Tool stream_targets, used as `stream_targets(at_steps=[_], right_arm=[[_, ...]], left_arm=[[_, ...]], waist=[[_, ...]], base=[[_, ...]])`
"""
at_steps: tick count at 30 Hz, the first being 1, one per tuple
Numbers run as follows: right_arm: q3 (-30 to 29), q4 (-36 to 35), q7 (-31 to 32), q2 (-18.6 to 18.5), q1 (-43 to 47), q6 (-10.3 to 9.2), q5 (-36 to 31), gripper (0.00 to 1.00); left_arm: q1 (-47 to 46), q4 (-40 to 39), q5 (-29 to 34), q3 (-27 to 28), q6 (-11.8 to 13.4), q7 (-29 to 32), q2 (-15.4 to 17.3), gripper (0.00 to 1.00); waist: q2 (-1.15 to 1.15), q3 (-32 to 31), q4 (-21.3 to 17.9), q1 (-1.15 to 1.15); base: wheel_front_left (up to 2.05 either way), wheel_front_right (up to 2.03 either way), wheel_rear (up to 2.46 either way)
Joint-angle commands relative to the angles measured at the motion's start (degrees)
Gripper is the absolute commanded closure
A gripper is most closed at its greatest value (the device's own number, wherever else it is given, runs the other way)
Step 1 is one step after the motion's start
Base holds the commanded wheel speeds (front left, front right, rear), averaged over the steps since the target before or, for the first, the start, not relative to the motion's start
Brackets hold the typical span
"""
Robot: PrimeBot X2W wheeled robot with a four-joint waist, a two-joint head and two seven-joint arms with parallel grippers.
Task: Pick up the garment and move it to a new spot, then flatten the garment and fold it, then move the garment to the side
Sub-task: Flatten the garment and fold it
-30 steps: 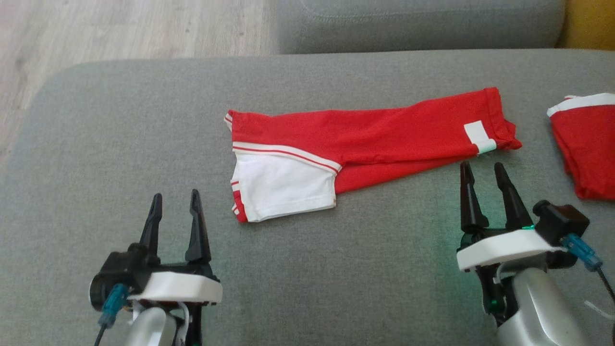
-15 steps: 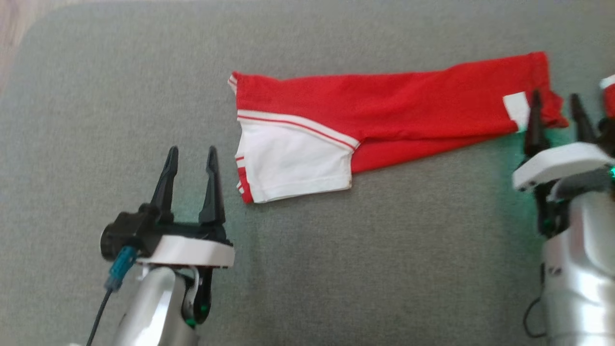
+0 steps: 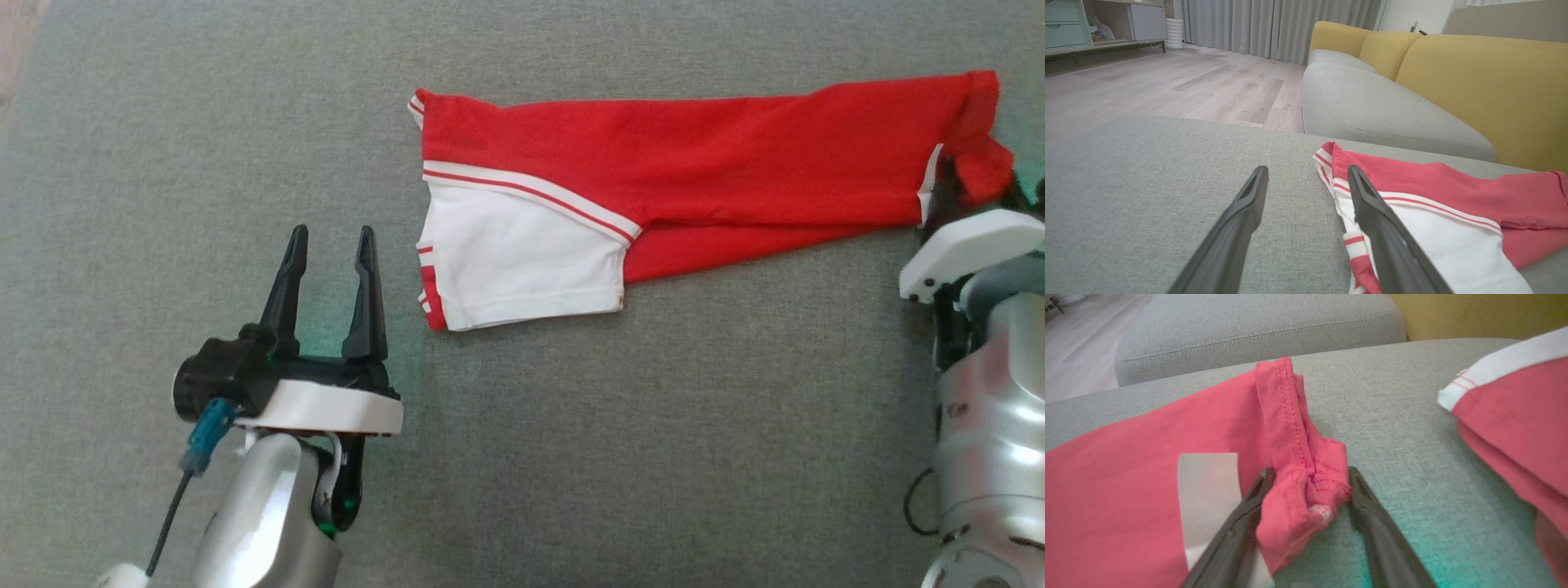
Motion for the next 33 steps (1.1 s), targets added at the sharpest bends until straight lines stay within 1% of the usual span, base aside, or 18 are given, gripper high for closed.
stream_targets(at_steps=[1,5,8,12,16,20,25,31,33], right_arm=[[1.0,0.2,-0.8,0.5,-0.9,-0.05,-1.1,1.00],[-0.2,0.3,-3.5,-0.1,-2.2,-0.05,-1.8,1.00],[-0.7,-0.5,-4.9,-1.4,-2.2,-0.05,-1.6,1.00],[-1.4,-2.2,-5.6,-3.6,-1.4,-0.05,0.3,1.00],[0.5,-3.4,-6.5,-4.6,-0.2,-0.05,2.8,1.00],[3.9,-4.9,-7.2,-4.2,0.5,-0.05,5.8,1.00],[9.3,-7.7,-7.0,-1.9,1.4,-0.05,9.9,1.00],[19.4,-10.5,-5.5,0.3,3.8,-0.05,15.2,1.00],[24.6,-10.7,-5.0,0.4,4.5,-0.05,20.0,1.00]], left_arm=[[-1.4,-1.4,0.2,1.5,0.2,-0.5,0.3,0.00],[-1.7,-1.4,0.2,1.7,0.6,-0.5,0.3,0.00],[-1.5,-1.4,0.3,1.9,0.5,-0.5,0.3,0.00],[-1.1,-1.5,0.3,2.1,0.5,-0.5,0.3,0.00],[-0.6,-1.2,0.3,1.8,0.4,-0.5,0.3,0.00],[0.3,-0.8,0.2,1.5,0.5,-0.5,0.3,0.00],[1.8,-0.6,-0.1,1.8,0.5,-0.5,0.3,0.00],[3.7,-0.4,0.0,2.2,0.7,-0.5,0.3,0.00],[4.1,-0.3,0.1,2.1,0.7,-0.5,0.3,0.00]], waist=[[0.00,0.0,-0.3,0.00],[0.00,-0.4,-1.5,0.00],[0.00,-1.4,-2.8,0.00],[0.00,-2.6,-4.5,0.00],[0.00,-4.2,-5.6,0.00],[0.00,-6.1,-6.0,0.00],[0.00,-8.8,-5.6,0.00],[0.00,-11.9,-4.5,0.00],[0.00,-12.7,-3.9,0.00]], base=[[0.00,0.00,0.00],[0.00,0.00,0.00],[0.00,0.00,0.00],[0.00,0.00,0.00],[0.00,0.00,0.00],[0.00,0.00,0.00],[0.00,0.00,0.00],[0.00,0.00,0.00],[0.00,0.00,0.00]])
